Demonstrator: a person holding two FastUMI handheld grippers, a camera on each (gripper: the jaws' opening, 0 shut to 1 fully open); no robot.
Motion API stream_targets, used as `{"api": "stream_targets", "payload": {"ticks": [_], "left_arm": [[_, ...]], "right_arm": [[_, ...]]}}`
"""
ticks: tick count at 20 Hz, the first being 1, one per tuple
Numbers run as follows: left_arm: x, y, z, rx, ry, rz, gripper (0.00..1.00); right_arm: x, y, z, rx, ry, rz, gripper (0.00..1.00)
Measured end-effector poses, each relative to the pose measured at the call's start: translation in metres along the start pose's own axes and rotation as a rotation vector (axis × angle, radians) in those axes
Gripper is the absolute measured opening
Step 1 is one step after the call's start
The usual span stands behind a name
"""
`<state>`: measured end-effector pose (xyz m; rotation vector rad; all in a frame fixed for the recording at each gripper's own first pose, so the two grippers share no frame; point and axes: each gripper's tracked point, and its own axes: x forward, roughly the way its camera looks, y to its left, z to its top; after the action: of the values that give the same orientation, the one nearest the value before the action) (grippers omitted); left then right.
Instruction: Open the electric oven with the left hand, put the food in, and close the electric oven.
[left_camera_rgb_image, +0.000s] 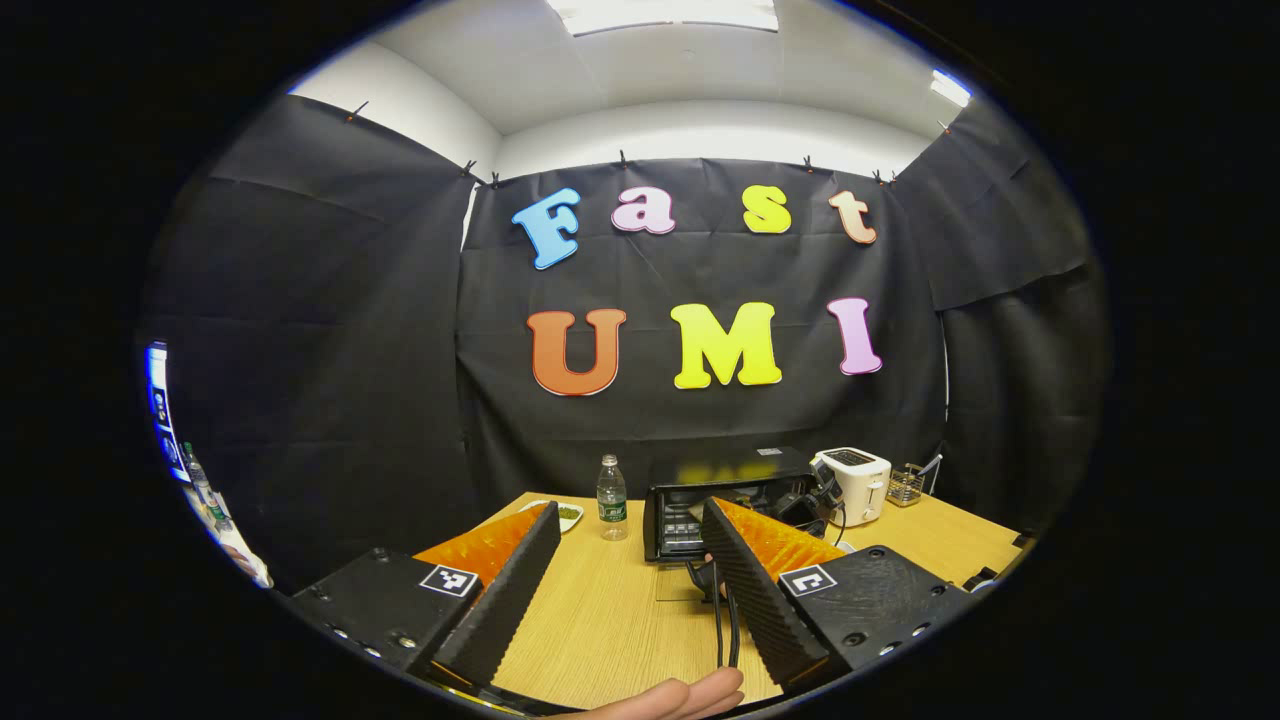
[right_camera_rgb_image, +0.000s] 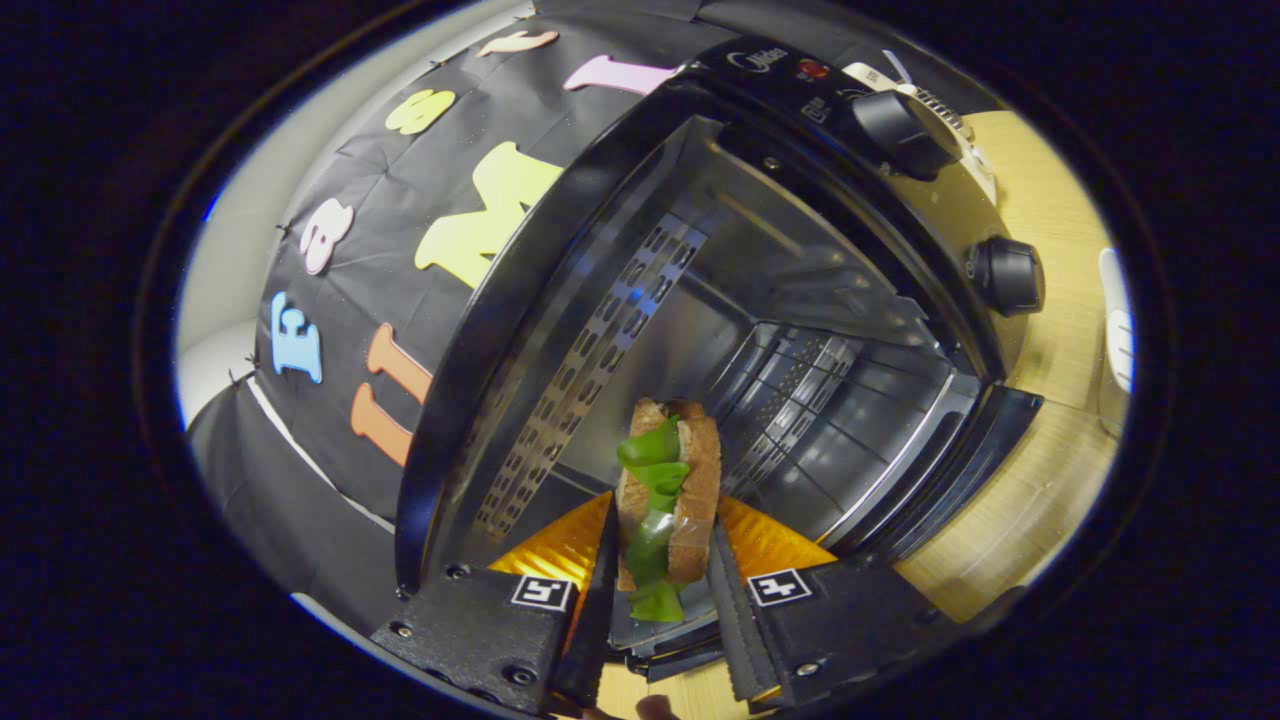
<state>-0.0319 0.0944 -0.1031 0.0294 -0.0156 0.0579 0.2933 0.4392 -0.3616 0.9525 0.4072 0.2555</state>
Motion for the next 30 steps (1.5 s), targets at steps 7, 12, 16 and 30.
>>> {"api": "stream_targets", "payload": {"ticks": [7, 12, 16, 30], "left_arm": [[-0.001, 0.003, -0.001, -0.034, 0.005, 0.002, 0.93], [0.001, -0.002, -0.011, -0.019, 0.04, -0.008, 0.94], [0.004, -0.005, -0.013, -0.021, 0.05, -0.011, 0.94], [0.025, -0.019, -0.035, -0.045, 0.119, -0.009, 0.94]], "right_arm": [[0.0, -0.011, -0.003, -0.268, 0.109, -0.103, 0.7], [-0.003, -0.007, -0.003, -0.508, 0.196, -0.127, 0.82], [-0.001, -0.013, -0.004, -0.627, 0.257, -0.154, 0.89], [-0.092, -0.002, -0.02, -0.899, 0.603, -0.049, 0.99]]}}
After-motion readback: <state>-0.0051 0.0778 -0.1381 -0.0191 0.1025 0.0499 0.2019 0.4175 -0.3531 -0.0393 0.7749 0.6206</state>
